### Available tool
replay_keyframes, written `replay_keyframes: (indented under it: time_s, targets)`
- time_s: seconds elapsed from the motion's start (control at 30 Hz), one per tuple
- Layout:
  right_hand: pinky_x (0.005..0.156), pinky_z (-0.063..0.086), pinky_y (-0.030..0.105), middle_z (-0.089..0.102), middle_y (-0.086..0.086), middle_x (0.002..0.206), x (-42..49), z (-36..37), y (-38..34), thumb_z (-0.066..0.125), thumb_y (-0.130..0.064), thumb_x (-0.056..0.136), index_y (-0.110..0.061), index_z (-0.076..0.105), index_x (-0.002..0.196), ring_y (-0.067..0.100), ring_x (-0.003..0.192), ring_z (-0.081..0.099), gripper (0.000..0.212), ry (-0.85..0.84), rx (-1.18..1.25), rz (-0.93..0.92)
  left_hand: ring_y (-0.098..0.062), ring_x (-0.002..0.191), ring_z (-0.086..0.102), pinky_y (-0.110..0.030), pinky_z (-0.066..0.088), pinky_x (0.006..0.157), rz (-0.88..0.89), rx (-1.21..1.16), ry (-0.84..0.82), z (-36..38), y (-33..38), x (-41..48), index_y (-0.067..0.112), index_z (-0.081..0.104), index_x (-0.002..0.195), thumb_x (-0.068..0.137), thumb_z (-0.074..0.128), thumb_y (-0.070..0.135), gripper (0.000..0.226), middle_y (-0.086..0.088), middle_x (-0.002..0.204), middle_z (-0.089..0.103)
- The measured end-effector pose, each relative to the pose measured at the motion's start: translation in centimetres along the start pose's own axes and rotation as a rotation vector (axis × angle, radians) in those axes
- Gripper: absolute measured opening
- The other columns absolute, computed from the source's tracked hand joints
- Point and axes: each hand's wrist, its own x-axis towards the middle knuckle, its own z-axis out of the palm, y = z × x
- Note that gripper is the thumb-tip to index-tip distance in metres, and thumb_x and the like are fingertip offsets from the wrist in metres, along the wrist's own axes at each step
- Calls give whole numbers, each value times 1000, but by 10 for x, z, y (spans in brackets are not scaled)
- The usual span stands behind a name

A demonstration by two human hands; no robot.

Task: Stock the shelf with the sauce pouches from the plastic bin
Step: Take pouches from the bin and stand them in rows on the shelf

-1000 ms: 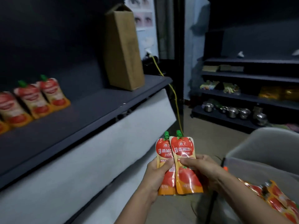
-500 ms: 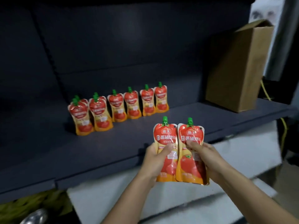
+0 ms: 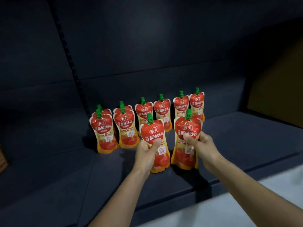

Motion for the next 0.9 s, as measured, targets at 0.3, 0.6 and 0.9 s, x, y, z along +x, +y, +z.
replay_keyframes:
  time_s: [0.3,0.6,0.9]
  targets:
    - [59,49,17,72,-7,95,44,-13,-28,72,-17,82,-20,67,101,3,79,69,20,-188,-256,-54,-10,92,71,-28,59,79,18,259,-101,-26,40,57,23,63,106,77,80,13,34,3,103,72]
    - [56,52,27,75,0,80,93,-21,-39,72,-18,82,-5,66,73,12,69,69,17,-283,-373,-58,-18,107,63,-38,57,86,65,948,-230,-14,80,114,22,63,112,75,83,27,43,0,120,65]
    - [61,56,29,72,1,75,141,-12,-38,63,-15,90,-8,58,63,15,67,66,28,-311,-475,-147,-23,113,56,-37,56,86,151,1233,-218,-3,83,141,33,54,98,81,77,25,30,-1,127,54]
